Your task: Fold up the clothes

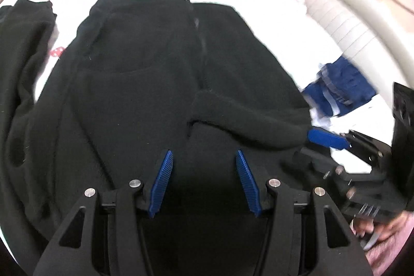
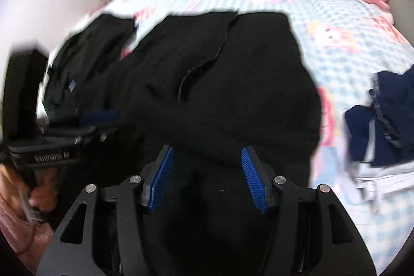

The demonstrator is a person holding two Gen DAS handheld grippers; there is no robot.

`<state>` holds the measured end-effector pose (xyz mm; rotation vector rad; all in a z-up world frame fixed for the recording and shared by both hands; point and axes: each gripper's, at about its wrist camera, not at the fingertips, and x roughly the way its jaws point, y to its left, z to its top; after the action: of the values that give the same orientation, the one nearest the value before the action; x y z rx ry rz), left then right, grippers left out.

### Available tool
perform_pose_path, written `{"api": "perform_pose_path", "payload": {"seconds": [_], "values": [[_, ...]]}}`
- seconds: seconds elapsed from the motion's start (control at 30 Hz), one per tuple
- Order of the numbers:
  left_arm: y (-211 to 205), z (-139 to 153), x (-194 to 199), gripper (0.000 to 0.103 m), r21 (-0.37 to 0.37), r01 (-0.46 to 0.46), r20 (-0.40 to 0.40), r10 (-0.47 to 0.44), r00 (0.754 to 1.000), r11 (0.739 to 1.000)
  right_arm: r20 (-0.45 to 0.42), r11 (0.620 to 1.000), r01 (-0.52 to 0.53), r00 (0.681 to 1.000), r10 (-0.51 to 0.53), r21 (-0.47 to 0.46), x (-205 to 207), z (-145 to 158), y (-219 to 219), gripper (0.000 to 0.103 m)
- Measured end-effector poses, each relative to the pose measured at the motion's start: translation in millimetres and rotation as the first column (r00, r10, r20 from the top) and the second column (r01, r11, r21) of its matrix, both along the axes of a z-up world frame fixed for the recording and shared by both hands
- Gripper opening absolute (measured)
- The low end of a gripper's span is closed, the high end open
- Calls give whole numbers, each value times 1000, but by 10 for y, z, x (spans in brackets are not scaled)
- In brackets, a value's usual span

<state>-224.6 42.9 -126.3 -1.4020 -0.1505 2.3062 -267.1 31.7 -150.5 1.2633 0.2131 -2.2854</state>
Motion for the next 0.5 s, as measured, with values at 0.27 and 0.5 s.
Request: {"api": "perform_pose_path", "payload": {"seconds": [0.27,0.5], "values": [[-349,-159,332,49,-17,-76,-10,76,997,997,-74,994,33,997,-26,105,139,-303,175,52],[-376,-130,388,48,97,-87,-38,91,995,991,-67,1000,9,998,-9,8,161,206,191,63]]}}
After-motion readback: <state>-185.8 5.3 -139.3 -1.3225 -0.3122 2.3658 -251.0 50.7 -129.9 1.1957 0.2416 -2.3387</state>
